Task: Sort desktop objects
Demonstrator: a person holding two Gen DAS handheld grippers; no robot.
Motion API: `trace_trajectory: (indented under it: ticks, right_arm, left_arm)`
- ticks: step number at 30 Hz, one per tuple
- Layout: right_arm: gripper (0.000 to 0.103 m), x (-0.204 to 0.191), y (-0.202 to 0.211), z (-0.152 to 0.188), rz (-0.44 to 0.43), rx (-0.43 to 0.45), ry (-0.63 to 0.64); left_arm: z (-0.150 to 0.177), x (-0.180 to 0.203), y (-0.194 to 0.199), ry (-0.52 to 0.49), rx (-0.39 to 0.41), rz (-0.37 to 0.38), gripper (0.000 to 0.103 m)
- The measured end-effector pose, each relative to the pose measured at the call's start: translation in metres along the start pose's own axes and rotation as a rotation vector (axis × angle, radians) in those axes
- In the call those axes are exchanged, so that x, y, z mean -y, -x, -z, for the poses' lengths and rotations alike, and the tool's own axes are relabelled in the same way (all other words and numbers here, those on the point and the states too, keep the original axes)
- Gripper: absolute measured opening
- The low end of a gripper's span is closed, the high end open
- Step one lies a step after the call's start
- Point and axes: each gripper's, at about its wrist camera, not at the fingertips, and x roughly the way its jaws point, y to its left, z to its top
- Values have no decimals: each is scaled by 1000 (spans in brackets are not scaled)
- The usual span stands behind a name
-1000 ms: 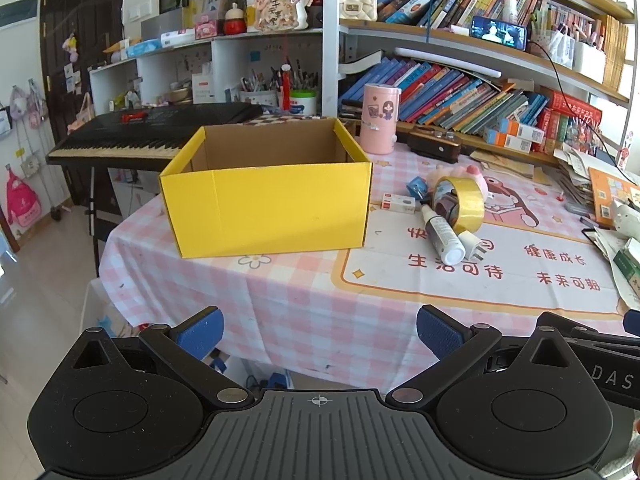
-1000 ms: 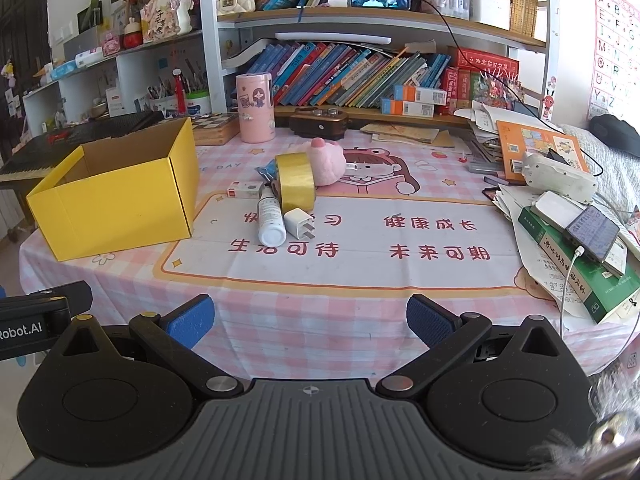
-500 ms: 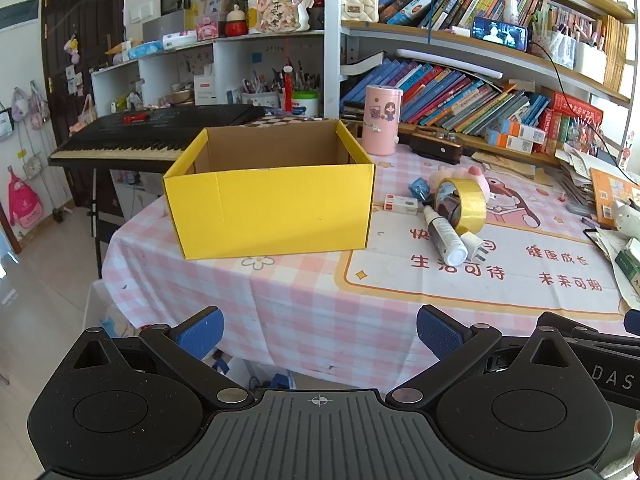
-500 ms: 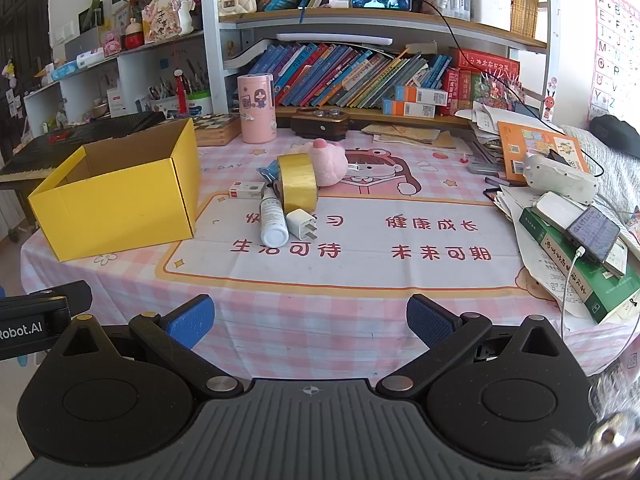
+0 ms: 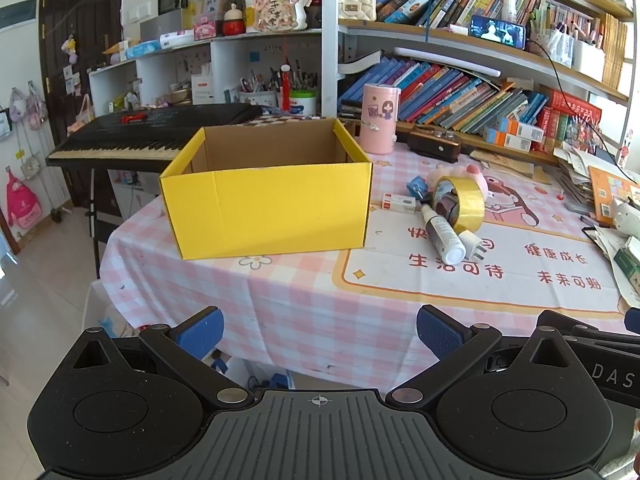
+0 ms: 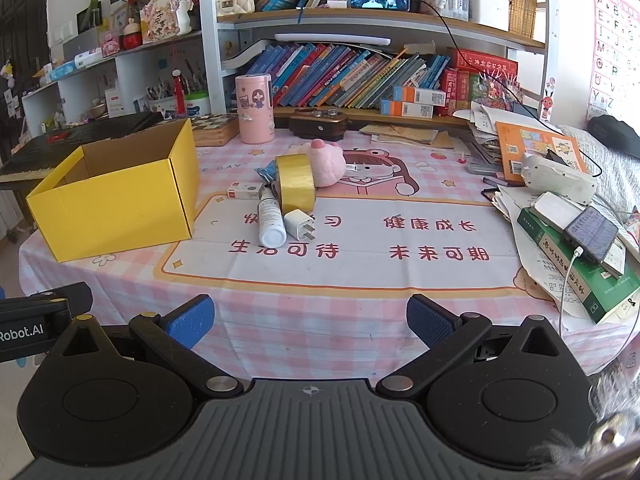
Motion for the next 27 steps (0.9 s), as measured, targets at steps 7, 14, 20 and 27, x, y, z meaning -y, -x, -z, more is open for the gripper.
trace_trajectory:
  ticks: [7,14,20,27]
  right_arm:
    - [103,3,-1,0,-1,-2,0]
    - [103,-10,-4,2,-5,-3,3]
    - [103,-8,-3,-1,-13,-10,3]
    - [103,-9,-2,-1,-29,-9,3]
  left_arm:
    - [-1,3,-1,-2,-3,-4,103]
    - [-1,5,-6,-5,-11,-21,103]
    - [-2,5,-7,-6,-13,-17,103]
    - [-1,4,-7,-4,-13,-15,103]
